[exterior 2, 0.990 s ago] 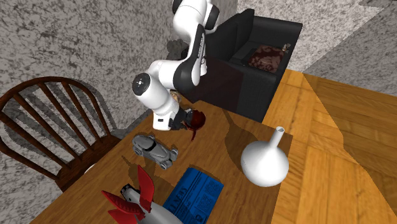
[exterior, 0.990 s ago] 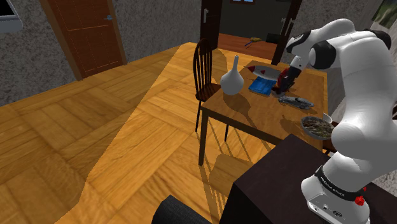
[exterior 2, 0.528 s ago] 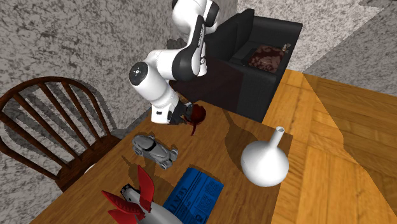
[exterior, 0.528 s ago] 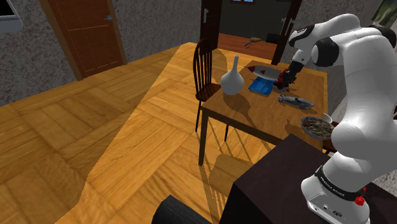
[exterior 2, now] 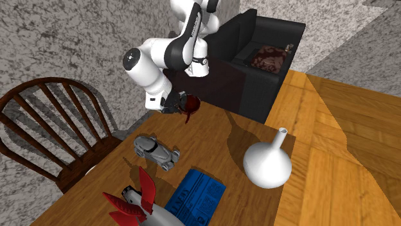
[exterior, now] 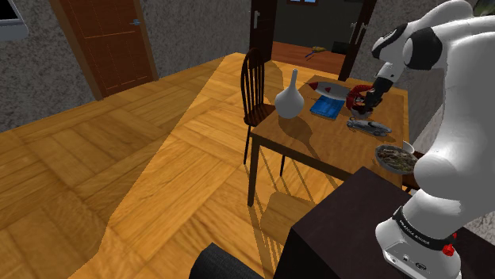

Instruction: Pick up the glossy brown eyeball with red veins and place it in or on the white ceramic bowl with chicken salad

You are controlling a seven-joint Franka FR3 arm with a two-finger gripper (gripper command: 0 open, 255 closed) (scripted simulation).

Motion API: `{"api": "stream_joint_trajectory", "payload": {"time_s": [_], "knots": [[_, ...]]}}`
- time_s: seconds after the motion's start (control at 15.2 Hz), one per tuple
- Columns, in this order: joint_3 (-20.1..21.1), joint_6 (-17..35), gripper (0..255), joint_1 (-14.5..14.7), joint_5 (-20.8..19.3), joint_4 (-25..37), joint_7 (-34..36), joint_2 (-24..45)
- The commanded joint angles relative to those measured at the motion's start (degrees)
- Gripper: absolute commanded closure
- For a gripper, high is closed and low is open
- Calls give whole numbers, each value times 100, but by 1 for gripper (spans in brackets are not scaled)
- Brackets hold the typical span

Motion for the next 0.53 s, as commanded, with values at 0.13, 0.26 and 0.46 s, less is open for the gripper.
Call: {"api": "stream_joint_trajectory", "payload": {"time_s": [0.13,0.26,0.46], "knots": [[-244,283,255,59,-268,-992,-378,-631],[-367,414,255,71,-415,-1430,-543,-920],[-556,588,255,64,-652,-2020,-774,-1328]]}}
